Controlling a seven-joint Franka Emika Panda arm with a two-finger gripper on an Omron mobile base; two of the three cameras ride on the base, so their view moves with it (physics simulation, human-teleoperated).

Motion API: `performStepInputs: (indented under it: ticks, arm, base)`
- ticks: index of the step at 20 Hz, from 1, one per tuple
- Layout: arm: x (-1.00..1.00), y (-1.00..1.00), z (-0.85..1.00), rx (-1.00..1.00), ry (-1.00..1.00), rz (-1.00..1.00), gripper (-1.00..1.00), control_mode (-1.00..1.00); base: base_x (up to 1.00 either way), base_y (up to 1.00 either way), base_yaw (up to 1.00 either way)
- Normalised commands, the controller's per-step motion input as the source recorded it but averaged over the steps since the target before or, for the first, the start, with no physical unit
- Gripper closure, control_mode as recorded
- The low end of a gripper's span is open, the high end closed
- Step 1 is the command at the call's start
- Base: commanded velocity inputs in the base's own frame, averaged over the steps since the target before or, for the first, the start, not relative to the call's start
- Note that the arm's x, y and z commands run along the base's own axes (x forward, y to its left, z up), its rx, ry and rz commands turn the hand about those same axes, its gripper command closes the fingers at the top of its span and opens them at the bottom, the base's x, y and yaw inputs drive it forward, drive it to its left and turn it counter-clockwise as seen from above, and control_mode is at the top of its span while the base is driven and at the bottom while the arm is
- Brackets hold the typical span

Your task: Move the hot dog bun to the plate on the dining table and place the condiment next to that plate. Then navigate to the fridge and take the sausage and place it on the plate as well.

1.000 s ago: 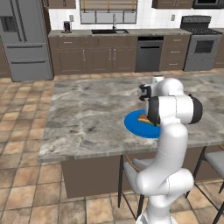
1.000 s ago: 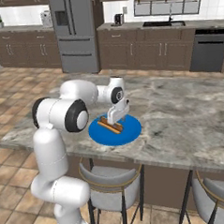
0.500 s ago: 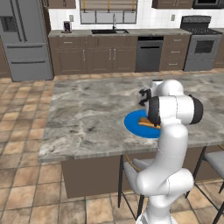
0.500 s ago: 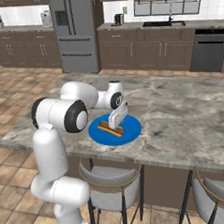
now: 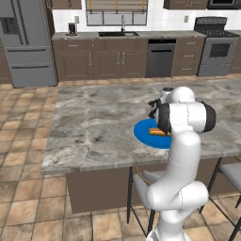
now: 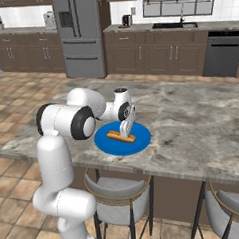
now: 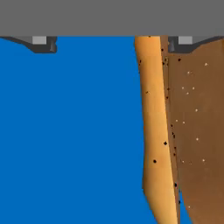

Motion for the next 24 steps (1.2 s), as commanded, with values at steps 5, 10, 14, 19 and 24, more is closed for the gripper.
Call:
performStepInputs:
  ticks: [5, 10, 14, 19, 24]
  arm:
    - [0.34, -0.25, 0.0, 0.0, -0.2, 0.1, -1.0, -1.0]
    - [0.03, -0.2, 0.13, 0.0, -0.1, 0.09, -1.0, -1.0]
    - [-0.37, 0.0, 0.71, 0.0, -0.07, 0.07, -1.0, -1.0]
    - [-0.55, 0.08, 0.92, 0.0, -0.01, 0.04, -1.0, -1.0]
    - [-0.9, 0.25, 0.59, 0.0, 0.0, 0.03, -1.0, -1.0]
  base:
    - [0.0, 0.0, 0.0]
    - [0.0, 0.0, 0.0]
    - [0.0, 0.0, 0.0]
    - [0.0, 0.0, 0.0]
    - [0.0, 0.0, 0.0]
